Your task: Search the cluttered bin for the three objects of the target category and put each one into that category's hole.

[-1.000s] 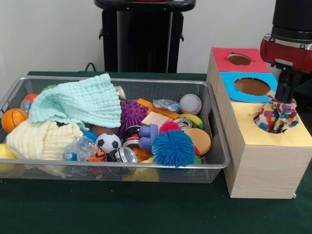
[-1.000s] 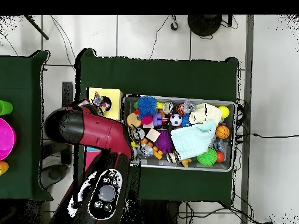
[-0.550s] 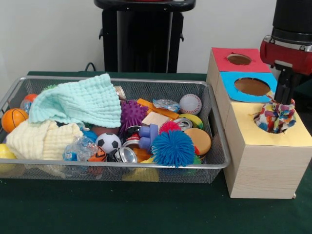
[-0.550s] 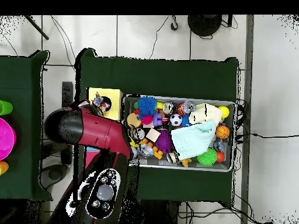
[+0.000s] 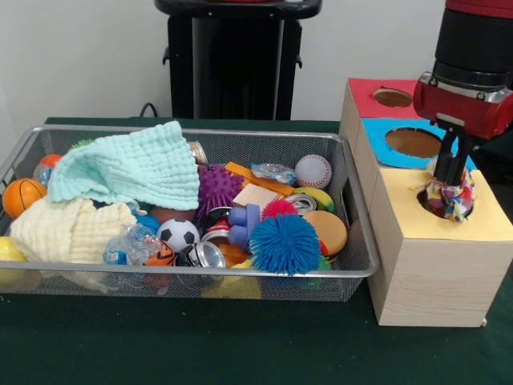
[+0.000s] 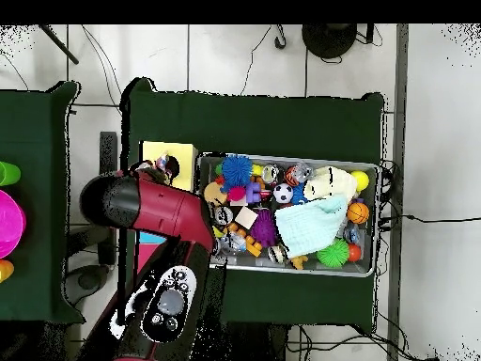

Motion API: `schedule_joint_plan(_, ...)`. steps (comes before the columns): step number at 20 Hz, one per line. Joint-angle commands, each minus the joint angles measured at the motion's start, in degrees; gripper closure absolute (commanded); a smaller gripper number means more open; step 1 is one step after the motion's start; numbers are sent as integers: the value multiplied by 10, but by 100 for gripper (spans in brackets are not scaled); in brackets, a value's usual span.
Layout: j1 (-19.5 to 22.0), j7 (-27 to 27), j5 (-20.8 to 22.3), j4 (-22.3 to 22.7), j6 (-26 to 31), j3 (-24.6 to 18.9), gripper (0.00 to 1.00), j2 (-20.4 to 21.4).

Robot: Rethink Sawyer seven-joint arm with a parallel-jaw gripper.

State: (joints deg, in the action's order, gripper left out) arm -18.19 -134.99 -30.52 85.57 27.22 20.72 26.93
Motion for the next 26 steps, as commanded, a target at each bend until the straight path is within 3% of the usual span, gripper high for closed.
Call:
schedule_joint_plan(1,12,-87,19,-5,-2,-17,100,-45)
schedule_joint_plan(12,8,-96,8,-36,-16,-9,100,-83)
schedule_joint_plan(15,8,-94,10,-30,-13,-8,100,-76)
schedule_joint_plan(26,16,-39,38,38,108,15,100,68)
